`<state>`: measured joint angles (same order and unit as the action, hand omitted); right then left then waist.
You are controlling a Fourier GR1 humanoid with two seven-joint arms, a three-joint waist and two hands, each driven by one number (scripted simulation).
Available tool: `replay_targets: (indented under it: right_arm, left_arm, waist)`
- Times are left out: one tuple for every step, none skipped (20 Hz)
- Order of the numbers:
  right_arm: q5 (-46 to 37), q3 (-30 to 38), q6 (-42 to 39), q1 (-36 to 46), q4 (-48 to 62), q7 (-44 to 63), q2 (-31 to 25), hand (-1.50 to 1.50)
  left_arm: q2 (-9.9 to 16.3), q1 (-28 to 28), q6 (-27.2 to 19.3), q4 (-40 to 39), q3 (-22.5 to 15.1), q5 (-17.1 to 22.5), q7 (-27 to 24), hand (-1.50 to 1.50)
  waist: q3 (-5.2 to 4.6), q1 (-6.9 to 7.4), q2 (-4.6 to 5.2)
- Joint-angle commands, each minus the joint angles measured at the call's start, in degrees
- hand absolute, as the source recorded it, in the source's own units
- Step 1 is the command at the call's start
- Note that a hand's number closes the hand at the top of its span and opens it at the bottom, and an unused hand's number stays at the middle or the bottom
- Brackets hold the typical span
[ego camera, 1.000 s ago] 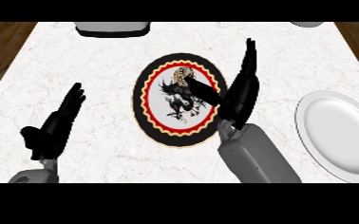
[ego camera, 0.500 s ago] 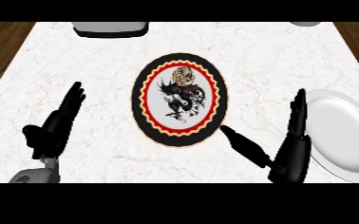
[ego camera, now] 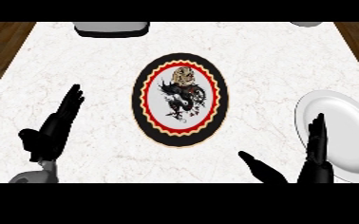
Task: Pick the cupcake from the plate and place it in the plate
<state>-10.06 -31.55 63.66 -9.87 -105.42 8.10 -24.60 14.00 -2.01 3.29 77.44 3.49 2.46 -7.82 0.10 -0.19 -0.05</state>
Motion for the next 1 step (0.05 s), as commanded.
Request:
replay_targets:
  right_arm:
    - [8.72,4.63,-3.98,-2.30,3.89,-13.47,2.04,-1.50]
  left_arm:
    - [-0.69,-2.48,-0.40,-1.32,0.89,-0.41,0.89,0.00]
  waist:
    - [-0.02,-0.07,0.02]
